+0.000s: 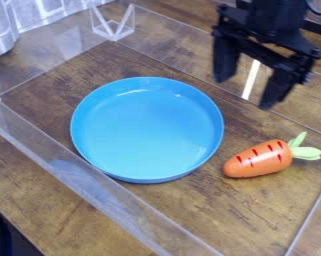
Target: Remove the carrot from inside the blue tray and put it on the table
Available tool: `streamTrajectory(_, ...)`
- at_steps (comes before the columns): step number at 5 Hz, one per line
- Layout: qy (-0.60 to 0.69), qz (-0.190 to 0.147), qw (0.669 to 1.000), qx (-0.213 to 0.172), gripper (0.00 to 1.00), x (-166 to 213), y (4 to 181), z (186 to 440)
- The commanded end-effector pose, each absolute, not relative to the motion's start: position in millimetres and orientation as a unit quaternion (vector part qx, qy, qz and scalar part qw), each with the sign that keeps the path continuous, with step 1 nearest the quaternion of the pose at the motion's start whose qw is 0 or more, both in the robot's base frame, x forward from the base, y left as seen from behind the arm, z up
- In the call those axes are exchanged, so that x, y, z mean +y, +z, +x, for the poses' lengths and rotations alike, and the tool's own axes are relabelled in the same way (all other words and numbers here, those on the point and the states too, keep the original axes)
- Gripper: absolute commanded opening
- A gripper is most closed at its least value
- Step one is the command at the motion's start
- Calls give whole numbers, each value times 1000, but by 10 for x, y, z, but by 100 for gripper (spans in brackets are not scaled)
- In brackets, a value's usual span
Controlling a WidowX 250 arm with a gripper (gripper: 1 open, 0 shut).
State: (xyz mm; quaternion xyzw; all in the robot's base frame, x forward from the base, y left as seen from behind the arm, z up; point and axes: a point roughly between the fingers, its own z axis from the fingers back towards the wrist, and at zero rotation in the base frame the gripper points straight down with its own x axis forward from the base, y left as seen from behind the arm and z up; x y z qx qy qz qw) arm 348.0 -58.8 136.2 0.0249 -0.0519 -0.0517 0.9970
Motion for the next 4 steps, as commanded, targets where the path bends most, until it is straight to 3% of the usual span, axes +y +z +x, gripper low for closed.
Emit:
streamTrajectory(1,-46,17,995,-91,100,-558,1546,3479)
streamTrajectory(4,-64,15,995,-80,100,-637,1323,3513)
